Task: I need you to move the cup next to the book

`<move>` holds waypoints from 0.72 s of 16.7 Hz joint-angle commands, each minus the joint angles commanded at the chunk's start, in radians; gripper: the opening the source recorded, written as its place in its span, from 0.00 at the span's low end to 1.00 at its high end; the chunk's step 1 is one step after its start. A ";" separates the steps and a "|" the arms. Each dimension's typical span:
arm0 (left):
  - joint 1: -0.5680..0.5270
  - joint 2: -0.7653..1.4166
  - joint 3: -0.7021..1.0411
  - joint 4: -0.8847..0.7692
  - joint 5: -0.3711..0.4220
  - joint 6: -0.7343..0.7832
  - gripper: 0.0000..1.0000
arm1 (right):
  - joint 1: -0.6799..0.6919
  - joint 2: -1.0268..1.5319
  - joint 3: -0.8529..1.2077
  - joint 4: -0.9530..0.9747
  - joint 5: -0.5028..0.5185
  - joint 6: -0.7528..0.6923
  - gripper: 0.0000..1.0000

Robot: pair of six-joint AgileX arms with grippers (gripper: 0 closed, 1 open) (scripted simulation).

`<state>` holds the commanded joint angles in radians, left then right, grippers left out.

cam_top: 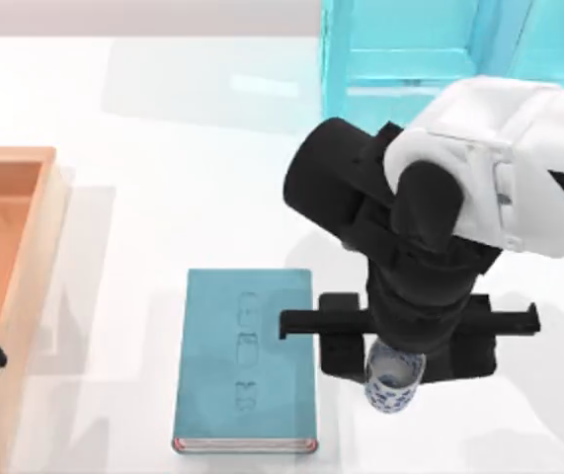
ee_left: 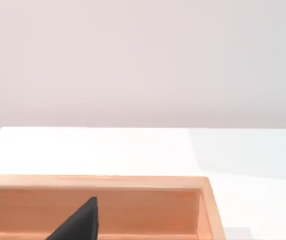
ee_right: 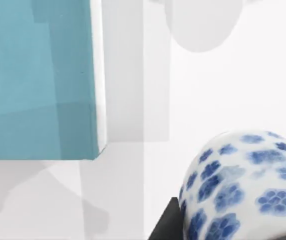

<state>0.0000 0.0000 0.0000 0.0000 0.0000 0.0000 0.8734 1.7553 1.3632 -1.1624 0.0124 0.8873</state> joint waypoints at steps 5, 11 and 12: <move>0.000 0.000 0.000 0.000 0.000 0.000 1.00 | 0.004 0.026 -0.109 0.133 0.001 0.004 0.00; 0.000 0.000 0.000 0.000 0.000 0.000 1.00 | 0.004 0.026 -0.109 0.133 0.001 0.004 0.23; 0.000 0.000 0.000 0.000 0.000 0.000 1.00 | 0.004 0.026 -0.109 0.133 0.001 0.004 0.30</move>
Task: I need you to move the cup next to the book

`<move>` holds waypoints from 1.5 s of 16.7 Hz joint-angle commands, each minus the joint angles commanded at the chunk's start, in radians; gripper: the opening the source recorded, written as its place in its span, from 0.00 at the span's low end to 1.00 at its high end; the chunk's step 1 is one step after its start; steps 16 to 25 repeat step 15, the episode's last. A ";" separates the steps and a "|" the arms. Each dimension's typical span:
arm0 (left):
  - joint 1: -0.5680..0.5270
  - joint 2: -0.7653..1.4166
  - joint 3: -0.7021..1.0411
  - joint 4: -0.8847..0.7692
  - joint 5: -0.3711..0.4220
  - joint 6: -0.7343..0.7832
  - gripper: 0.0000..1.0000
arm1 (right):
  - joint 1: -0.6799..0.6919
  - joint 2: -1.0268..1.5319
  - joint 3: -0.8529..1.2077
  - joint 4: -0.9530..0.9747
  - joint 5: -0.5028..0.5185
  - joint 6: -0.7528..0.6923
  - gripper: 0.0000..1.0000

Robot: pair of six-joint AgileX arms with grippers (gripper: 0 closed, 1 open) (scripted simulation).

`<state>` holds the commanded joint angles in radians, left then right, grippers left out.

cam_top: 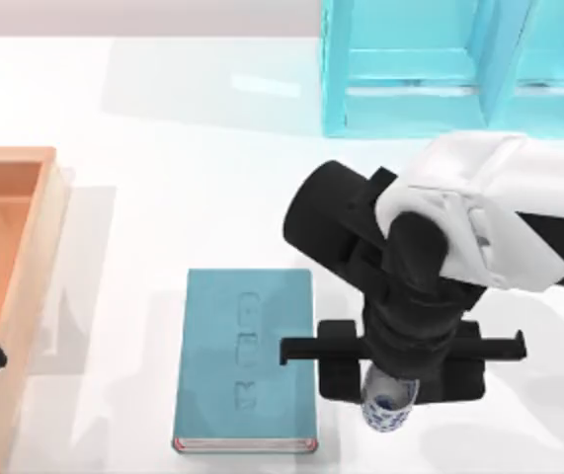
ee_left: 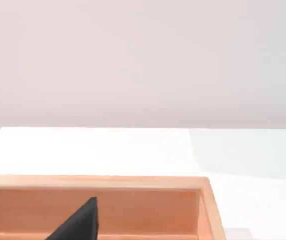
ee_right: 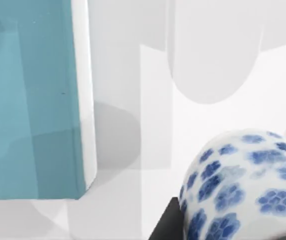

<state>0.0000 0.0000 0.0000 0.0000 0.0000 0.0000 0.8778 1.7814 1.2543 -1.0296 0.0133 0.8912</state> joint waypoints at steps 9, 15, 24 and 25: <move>0.000 0.000 0.000 0.000 0.000 0.000 1.00 | 0.000 0.000 0.000 0.000 0.000 0.000 0.98; 0.000 0.000 0.000 0.000 0.000 0.000 1.00 | 0.000 0.000 0.000 0.000 0.000 0.000 1.00; 0.000 0.000 0.000 0.000 0.000 0.000 1.00 | 0.000 0.000 0.000 0.000 0.000 0.000 1.00; 0.000 0.000 0.000 0.000 0.000 0.000 1.00 | 0.000 0.000 0.000 0.000 0.000 0.000 1.00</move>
